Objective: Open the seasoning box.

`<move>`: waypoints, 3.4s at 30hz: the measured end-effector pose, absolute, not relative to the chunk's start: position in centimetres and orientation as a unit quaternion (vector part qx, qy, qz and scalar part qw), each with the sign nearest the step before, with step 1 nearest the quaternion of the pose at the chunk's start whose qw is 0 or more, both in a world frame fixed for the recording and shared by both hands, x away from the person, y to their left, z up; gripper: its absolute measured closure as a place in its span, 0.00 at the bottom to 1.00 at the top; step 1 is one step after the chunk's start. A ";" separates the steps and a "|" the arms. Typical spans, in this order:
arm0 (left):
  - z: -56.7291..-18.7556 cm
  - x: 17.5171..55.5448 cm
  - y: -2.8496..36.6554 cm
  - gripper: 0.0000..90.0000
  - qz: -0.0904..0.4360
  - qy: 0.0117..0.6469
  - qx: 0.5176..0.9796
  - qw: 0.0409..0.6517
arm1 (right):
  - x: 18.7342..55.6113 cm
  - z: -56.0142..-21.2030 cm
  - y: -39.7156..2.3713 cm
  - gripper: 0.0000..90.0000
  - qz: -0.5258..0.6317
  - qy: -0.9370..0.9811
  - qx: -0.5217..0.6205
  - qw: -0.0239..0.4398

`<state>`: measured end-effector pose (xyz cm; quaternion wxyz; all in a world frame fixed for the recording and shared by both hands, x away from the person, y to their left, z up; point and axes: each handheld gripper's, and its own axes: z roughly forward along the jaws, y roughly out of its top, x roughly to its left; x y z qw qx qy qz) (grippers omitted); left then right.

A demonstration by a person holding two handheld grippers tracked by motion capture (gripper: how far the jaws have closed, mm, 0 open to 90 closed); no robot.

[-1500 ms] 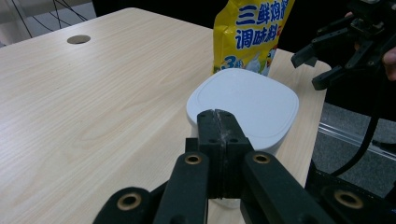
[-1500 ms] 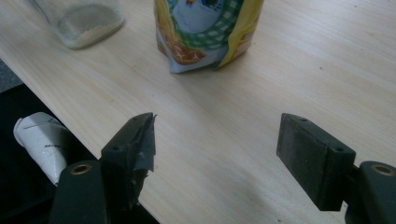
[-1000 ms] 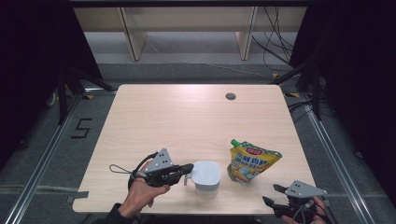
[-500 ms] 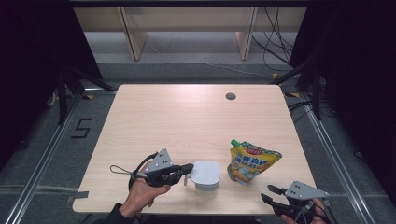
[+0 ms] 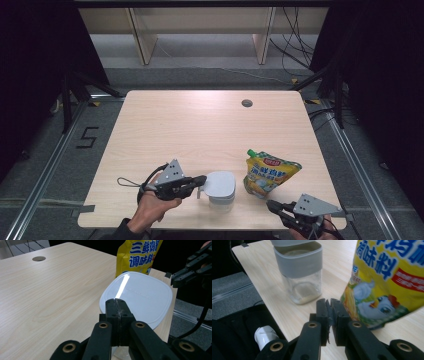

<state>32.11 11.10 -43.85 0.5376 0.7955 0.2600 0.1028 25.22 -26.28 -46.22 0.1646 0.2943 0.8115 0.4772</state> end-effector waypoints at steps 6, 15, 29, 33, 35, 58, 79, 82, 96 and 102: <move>-43.8 32.2 11.2 0.99 0.107 0.248 0.799 0.537 | 26.1 -45.9 -24.9 1.00 0.493 0.809 0.282 0.148; -43.9 32.1 11.1 0.99 0.104 0.258 0.796 0.538 | 27.8 -45.3 -22.3 1.00 0.510 0.811 0.249 0.143; -43.9 32.3 11.3 0.99 0.107 0.251 0.797 0.538 | 28.8 -44.9 -20.2 1.00 0.499 0.823 0.233 0.139; -44.1 32.3 11.4 0.99 0.108 0.256 0.796 0.537 | 28.9 -44.7 -19.8 1.00 0.494 0.826 0.233 0.139; -44.2 32.3 11.5 0.99 0.109 0.257 0.797 0.536 | 29.1 -44.6 -19.7 1.00 0.495 0.827 0.227 0.142; -45.3 31.8 13.5 0.79 0.118 0.262 0.805 0.519 | 29.4 -43.0 -17.6 1.00 0.508 0.824 0.204 0.148; -47.8 30.0 17.0 0.47 0.127 0.294 0.811 0.489 | 29.7 -41.3 -13.2 1.00 0.511 0.832 0.157 0.152; -47.8 29.8 17.0 0.47 0.126 0.292 0.813 0.487 | 29.7 -41.3 -12.4 1.00 0.512 0.832 0.150 0.152; -48.2 29.6 16.8 0.41 0.126 0.293 0.820 0.475 | 28.9 -42.2 -16.5 0.93 0.514 0.824 0.176 0.161; -48.1 29.2 16.5 0.35 0.121 0.301 0.818 0.474 | 28.1 -43.5 -20.4 0.85 0.519 0.810 0.216 0.167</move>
